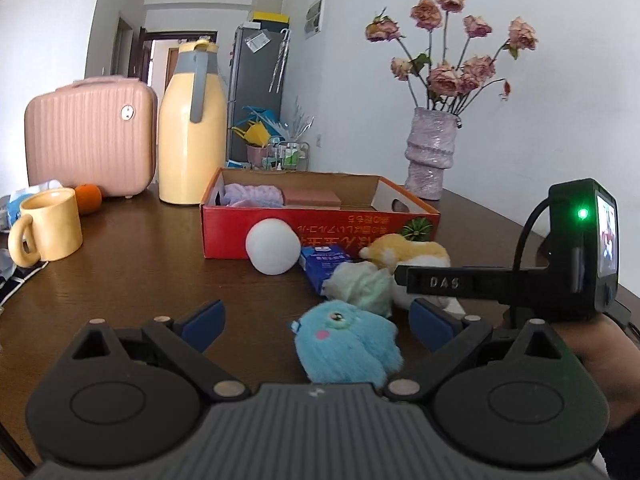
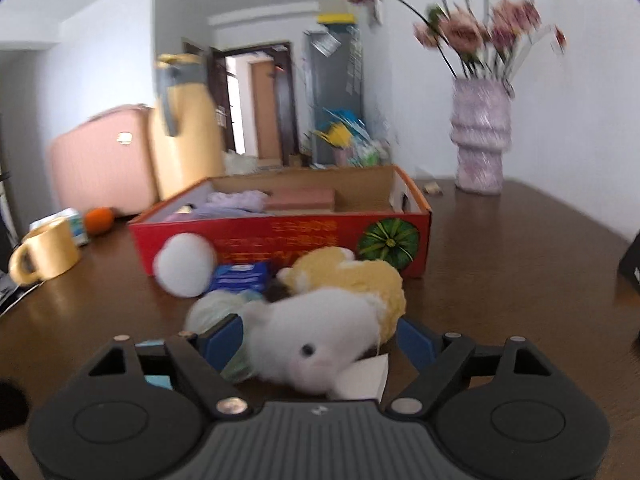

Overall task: Organize soft objects
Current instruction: 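Reach both grippers to the white sheep plush and close on it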

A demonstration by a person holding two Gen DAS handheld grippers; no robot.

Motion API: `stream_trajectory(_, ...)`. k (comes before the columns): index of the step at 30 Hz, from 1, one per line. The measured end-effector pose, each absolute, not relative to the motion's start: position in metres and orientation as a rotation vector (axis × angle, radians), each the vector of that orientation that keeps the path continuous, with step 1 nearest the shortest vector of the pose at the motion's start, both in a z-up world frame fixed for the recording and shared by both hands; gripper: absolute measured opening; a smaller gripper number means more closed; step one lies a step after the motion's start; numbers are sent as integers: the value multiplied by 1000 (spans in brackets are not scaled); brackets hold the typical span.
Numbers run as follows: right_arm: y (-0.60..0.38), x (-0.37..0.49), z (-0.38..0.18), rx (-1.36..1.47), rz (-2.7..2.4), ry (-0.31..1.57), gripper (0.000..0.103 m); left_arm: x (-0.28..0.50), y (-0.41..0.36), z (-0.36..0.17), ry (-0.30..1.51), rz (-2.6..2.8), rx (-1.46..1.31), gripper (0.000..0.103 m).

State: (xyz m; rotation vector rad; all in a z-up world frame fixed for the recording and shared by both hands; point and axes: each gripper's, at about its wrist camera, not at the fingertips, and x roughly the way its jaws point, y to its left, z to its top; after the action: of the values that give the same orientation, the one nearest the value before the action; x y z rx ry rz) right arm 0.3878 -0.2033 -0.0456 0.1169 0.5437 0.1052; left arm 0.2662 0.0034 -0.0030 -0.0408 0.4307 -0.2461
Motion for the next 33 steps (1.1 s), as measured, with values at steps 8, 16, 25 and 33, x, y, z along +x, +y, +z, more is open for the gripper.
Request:
stream_trajectory(8, -215, 415, -62, 219, 146, 609, 69, 299, 7, -18, 476, -236, -71, 100)
stream_trajectory(16, -225, 403, -50, 258, 174, 572, 47, 290, 6, -12, 458, -244, -77, 100)
stream_trajectory(25, -251, 320, -23, 259, 297, 433, 46, 273, 13, -8, 470, -205, -131, 100)
stream_trajectory(33, -280, 226, -37, 254, 510, 549, 51, 246, -8, -19, 535, -322, -180, 100)
